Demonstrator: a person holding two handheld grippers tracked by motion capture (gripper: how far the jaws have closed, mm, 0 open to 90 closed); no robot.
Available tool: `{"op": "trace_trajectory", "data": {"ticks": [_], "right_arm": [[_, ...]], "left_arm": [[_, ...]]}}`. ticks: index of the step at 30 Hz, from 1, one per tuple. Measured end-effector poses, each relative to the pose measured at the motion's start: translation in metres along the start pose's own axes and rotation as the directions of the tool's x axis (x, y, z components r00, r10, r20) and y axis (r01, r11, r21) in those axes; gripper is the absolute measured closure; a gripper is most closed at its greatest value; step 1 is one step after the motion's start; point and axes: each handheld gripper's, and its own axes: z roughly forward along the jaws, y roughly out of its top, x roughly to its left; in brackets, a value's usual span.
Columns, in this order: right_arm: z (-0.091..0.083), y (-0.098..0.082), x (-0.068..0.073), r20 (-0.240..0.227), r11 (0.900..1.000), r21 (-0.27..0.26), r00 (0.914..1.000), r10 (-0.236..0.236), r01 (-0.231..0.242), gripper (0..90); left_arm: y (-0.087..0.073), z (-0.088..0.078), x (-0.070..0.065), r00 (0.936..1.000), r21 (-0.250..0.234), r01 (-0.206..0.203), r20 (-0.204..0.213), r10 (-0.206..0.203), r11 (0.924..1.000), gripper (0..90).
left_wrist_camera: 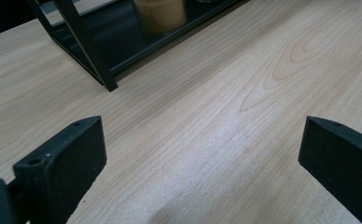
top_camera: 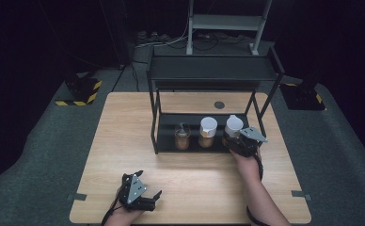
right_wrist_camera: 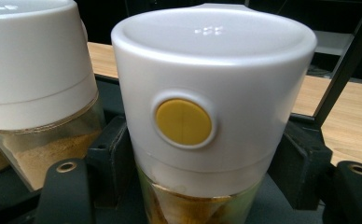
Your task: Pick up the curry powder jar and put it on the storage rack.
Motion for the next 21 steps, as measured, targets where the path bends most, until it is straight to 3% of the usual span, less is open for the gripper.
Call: {"op": "trace_trajectory", "data": {"ticks": [17,21], "right_arm": [[0.0001,0.0024,-0.0001,0.001,1.0,0.009,0.9999,0.012,-0.012,29.8],[-0.0003,0.0025,0.0005,0.005,1.0,0.011,0.9998,0.021,-0.021,25.9]], "left_arm": [[0.0006,0.0002,-0.0003,1.0,0.003,-0.006,0.0,0.006,1.0,1.1],[0.0005,0.0001,-0.0001,1.0,0.002,-0.006,0.001,0.006,1.0,1.1]]}}
